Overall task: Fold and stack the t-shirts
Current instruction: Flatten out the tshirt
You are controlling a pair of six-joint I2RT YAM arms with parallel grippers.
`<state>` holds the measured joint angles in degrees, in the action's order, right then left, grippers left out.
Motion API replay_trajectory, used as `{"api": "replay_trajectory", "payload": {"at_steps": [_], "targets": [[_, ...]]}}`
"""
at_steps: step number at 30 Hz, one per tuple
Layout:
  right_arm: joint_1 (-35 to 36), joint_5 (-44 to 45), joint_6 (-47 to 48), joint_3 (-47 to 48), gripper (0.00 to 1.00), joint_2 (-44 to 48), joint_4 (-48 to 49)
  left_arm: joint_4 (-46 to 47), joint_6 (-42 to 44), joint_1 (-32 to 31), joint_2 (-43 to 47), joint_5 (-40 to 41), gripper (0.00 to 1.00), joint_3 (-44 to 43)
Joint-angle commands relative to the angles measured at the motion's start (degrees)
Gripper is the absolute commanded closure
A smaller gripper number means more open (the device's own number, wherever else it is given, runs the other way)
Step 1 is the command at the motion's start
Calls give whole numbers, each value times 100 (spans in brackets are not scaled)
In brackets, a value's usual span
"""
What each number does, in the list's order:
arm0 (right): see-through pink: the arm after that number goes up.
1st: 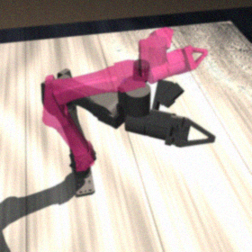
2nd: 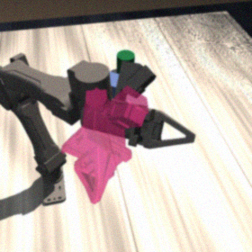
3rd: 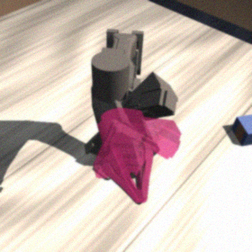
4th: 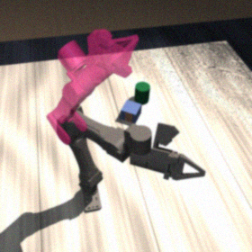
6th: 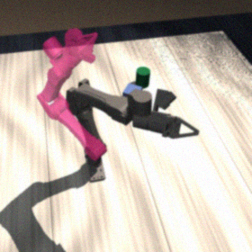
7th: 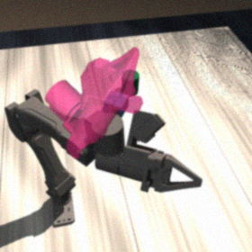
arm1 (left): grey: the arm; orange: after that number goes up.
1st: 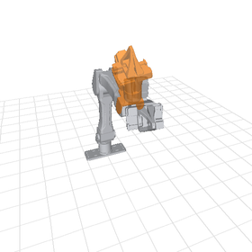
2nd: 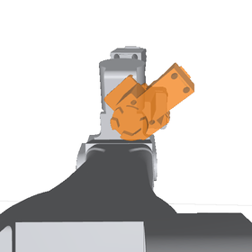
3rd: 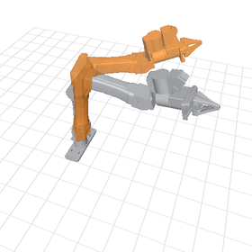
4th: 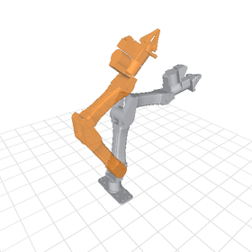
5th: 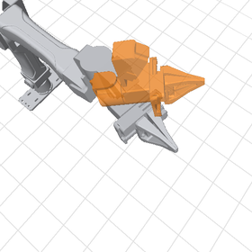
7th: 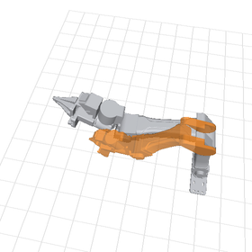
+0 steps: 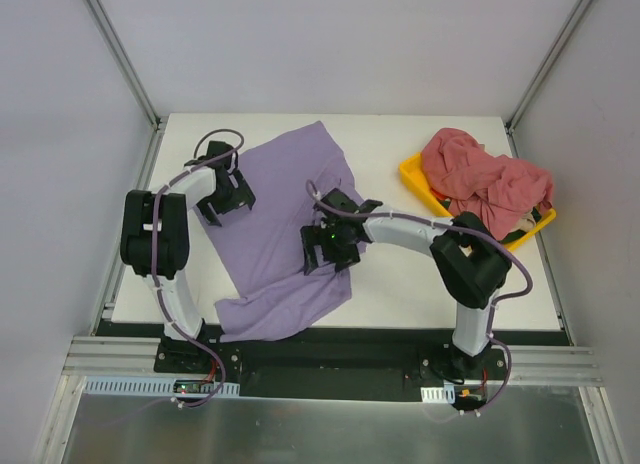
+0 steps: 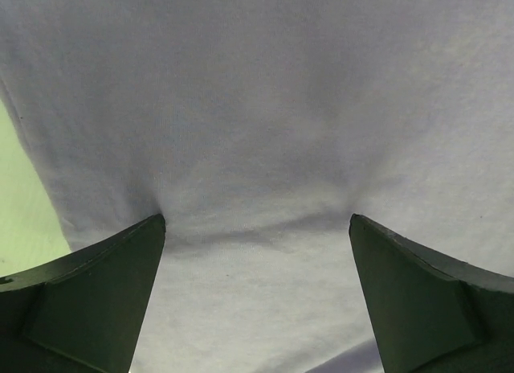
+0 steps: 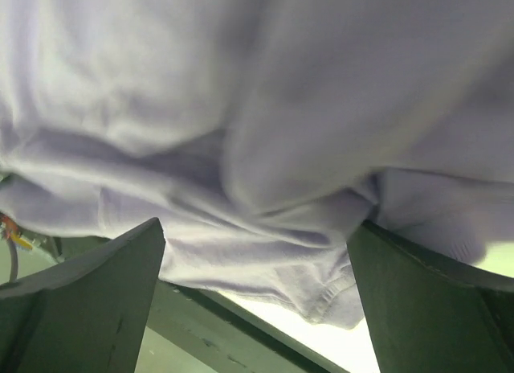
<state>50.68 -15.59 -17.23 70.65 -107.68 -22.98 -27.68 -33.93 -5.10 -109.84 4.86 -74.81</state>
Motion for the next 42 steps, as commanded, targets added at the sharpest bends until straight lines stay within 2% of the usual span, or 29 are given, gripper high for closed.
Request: {"api": "replay_trajectory", "payload": {"at_steps": [1, 3, 6, 8, 9, 13, 15, 18, 22, 25, 32, 36, 42], "targets": [[-1215, 706, 729, 184, 3, -253, -1188, -264, -412, 88, 436, 286, 1, 729], [-1751, 769, 1019, 684, 3, -490, -1655, -273, -675, 88, 639, 497, 1, 1045], [-2507, 609, 1319, 1457, 3, -815, -1945, -343, -966, 80, 911, 385, 10, 1564], [-2930, 707, 1459, 2291, 3, -1166, -2621, -378, -966, 45, 1200, 305, 1, 1889], [-3097, 759, 1555, 2591, 3, -1246, -2711, -387, -1010, 10, 1419, 279, 1, 2134], [-3345, 926, 1871, 3471, 2, -1326, -3141, -396, -1142, -402, 2360, 7, 1, 2716], [-3292, 901, 2004, 3578, 2, -1064, -3134, -439, -1124, -797, 2834, -12, 1, 2796], [-3100, 1049, 2031, 3176, 3, -415, -2994, -772, -1212, -1334, 3433, 391, 1, 2787], [-2555, 875, 1944, 1965, 3, 527, -2519, -914, -1300, -1371, 4162, 848, 1, 2866], [-2002, 866, 1732, 875, 3, 1054, -1791, -914, -1221, -1353, 4322, 1244, 1, 2796], [-1622, 558, 1091, 555, 3, 565, -1350, -897, -1019, -915, 3787, 912, 1, 2392], [-1605, 259, 977, 213, 2, 266, -946, -818, -1106, -598, 3488, 788, 1, 2532], [-1736, 355, 915, -191, 1, 36, -831, -633, -1045, -553, 3189, 349, 1, 2673]]}}
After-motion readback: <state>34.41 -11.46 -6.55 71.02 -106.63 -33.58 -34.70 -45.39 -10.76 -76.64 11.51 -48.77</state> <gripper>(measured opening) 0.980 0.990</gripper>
